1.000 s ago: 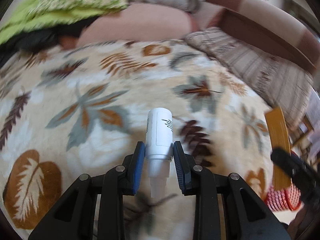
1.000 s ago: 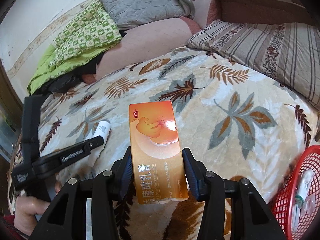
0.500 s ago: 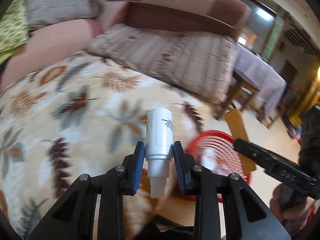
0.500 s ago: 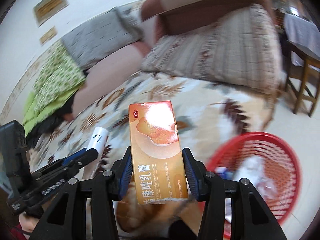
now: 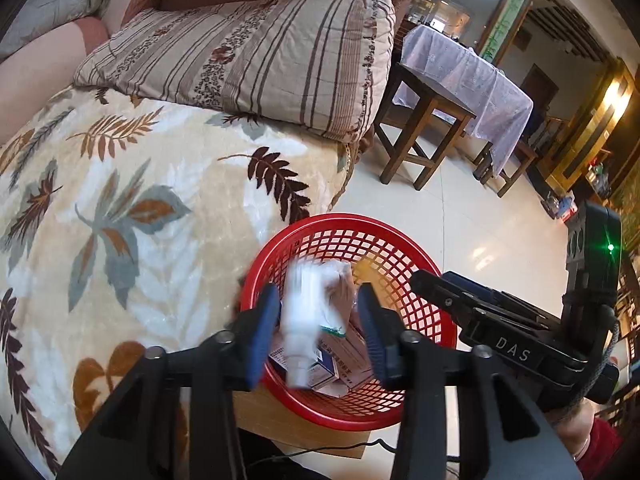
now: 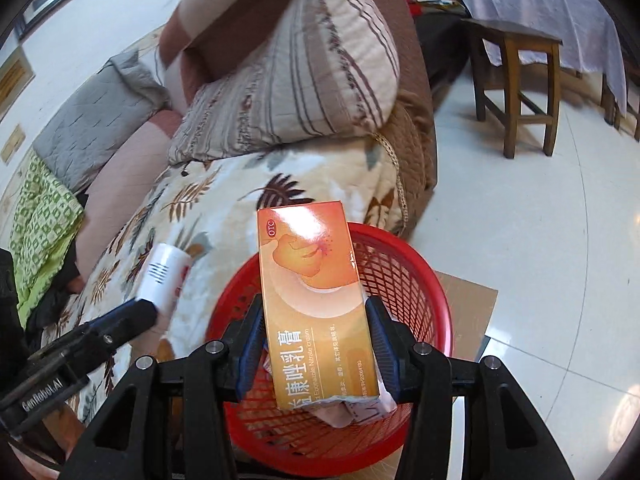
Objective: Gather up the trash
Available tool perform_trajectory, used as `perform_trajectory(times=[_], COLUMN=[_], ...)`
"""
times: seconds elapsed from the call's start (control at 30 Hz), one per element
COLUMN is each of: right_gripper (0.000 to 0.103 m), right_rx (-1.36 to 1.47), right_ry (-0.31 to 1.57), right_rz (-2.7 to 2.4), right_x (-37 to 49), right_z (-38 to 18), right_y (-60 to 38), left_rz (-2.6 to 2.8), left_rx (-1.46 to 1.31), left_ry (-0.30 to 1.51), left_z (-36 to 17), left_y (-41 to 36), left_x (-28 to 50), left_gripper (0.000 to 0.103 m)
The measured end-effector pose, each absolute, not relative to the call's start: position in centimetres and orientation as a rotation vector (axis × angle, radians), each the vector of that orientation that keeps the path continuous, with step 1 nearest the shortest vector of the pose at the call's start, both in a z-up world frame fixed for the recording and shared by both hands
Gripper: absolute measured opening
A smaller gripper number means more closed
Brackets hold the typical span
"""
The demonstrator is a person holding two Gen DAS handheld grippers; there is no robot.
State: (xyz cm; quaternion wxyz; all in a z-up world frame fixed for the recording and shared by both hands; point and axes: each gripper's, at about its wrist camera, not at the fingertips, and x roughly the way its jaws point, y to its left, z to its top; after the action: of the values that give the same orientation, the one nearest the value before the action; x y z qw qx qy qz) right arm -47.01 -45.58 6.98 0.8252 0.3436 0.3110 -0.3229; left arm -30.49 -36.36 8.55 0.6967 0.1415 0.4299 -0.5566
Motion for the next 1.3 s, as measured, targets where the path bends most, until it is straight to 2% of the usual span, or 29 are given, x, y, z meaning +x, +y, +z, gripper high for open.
perform_trajectory(times=[0.13, 0.27, 0.37, 0.57, 0.67, 0.93, 1.3], right_gripper=[0.060, 0.062, 0.073, 0.075, 0.076, 0.078, 0.078], right_rx=[0.691, 0.577, 0.466, 0.348, 0.313, 0.204, 0.199], right_ry=[0.686, 0.703, 0.712, 0.693, 0.684, 0.610, 0.650], right_rz=[-0.746, -0.838, -0.936, -0.955, -0.946, -0.959, -0.947], right_x=[-47.6, -47.7, -47.7, -48.5, -49.1, -49.4, -48.3], right_z=[7.3, 8.6, 9.6, 10.3, 10.7, 13.0, 12.2], right_y=[-45.5, -43.4, -39.8, -32.5, -29.7, -26.2, -26.6], left_rz=[-1.189, -1.096, -0.999, -0.910, -0.886, -0.866, -0.803], left_rx=[0.315, 0.311, 0.336, 0.333, 0.332, 0.343, 0.326], left_ry=[0.895, 0.776, 0.682, 0.608, 0.553, 0.520, 0.498], left_z=[9.8, 10.9, 11.2, 11.7, 12.4, 12.9, 12.9], left_y=[-33.9, -28.8, -24.1, -17.5, -16.0, -14.6, -14.5], left_x=[-29.8, -29.4, -30.1, -32.1, -33.3, -34.3, -33.6], left_gripper=[0.050, 0.072, 0.072, 0.074, 0.088, 0.091, 0.097])
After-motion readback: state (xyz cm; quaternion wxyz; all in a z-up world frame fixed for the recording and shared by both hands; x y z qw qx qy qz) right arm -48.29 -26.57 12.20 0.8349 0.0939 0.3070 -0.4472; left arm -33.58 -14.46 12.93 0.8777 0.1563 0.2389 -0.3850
